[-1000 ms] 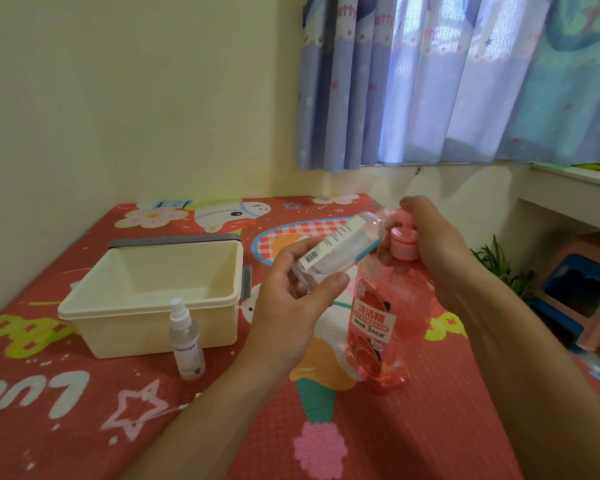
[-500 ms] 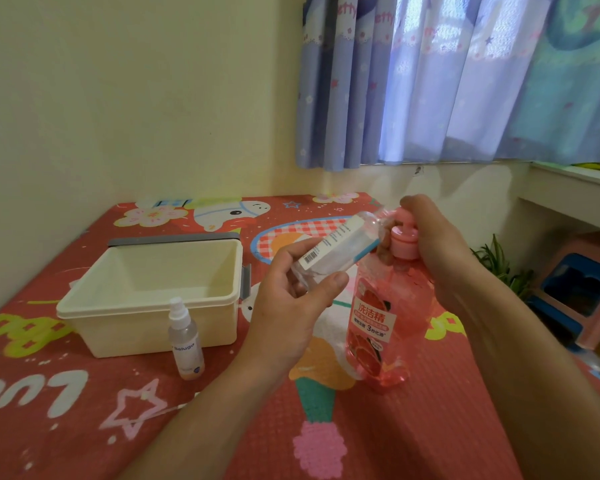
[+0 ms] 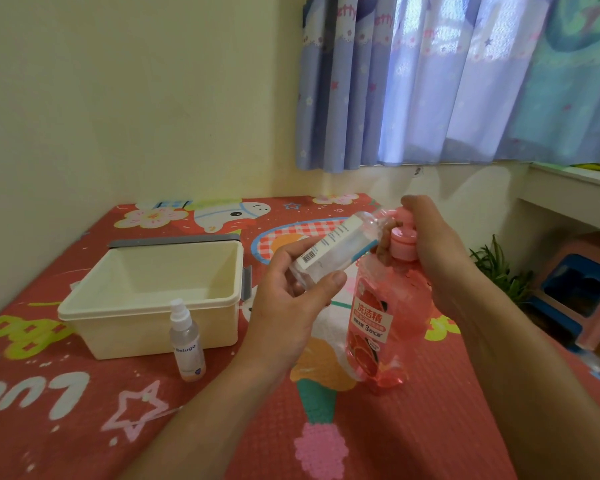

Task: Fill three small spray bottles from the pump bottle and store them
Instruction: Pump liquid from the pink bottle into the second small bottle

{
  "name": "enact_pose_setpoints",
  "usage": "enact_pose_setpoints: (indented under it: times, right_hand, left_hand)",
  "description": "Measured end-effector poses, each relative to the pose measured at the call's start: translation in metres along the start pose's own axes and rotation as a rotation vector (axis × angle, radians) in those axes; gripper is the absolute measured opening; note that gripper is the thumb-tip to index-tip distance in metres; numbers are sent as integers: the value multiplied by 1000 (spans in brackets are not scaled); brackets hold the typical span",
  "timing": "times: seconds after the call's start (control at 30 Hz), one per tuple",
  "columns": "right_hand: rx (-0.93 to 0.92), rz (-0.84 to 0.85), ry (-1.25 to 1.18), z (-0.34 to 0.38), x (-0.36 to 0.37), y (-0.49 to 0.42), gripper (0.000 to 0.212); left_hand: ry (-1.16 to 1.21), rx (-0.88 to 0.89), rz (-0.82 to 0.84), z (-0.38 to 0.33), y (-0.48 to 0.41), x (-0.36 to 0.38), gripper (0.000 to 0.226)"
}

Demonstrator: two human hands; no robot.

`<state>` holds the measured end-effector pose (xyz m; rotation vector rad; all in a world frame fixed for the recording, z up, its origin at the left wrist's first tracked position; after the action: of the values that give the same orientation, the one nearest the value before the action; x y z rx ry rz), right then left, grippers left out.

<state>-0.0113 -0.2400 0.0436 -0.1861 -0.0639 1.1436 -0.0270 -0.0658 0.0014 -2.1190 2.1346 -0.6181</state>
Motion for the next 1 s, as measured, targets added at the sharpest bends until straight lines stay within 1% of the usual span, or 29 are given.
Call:
enact_pose_setpoints:
  times: [0.03, 0.1, 0.3, 0.5, 0.6, 0.7, 0.77, 0.9, 1.0]
  right_hand:
    - [11, -4, 0, -1, -1, 0, 55]
    - [18, -9, 17, -1, -2, 0, 61]
    - [13, -14, 32, 1, 0, 0, 49]
    - [44, -13, 5, -1, -2, 1, 62]
    - [40, -9, 13, 0, -2, 0, 55]
    - [19, -10, 35, 1, -2, 0, 51]
    - [16, -6, 20, 1, -2, 1, 52]
    - [40, -4, 2, -1, -2, 0, 62]
    - [34, 1, 18, 0, -2, -1, 55]
  left_hand:
    - [5, 0, 5, 0, 1, 1, 39]
    - [16, -5, 1, 0, 1, 2, 39]
    - [32, -21, -19, -1, 2, 0, 37]
    - [47, -35, 14, -3, 5, 5, 46]
    - [57, -27, 6, -2, 3, 4, 38]
    - [46, -34, 4, 2, 1, 2, 38]
    - [49, -45, 9, 2, 1, 2, 40]
    - [64, -34, 16, 0, 2, 4, 47]
    - [67, -33, 23, 1, 1, 4, 41]
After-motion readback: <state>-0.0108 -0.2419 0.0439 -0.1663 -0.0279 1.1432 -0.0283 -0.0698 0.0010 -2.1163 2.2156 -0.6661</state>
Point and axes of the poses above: each hand's wrist, its own y-axis away from the middle knuckle, its own x-axis out of the palm, z = x × y, the point moved 5 cm from there along -y, towards the middle knuckle, and after that the axes turned 9 degrees about -z, right-handed, at the moved point
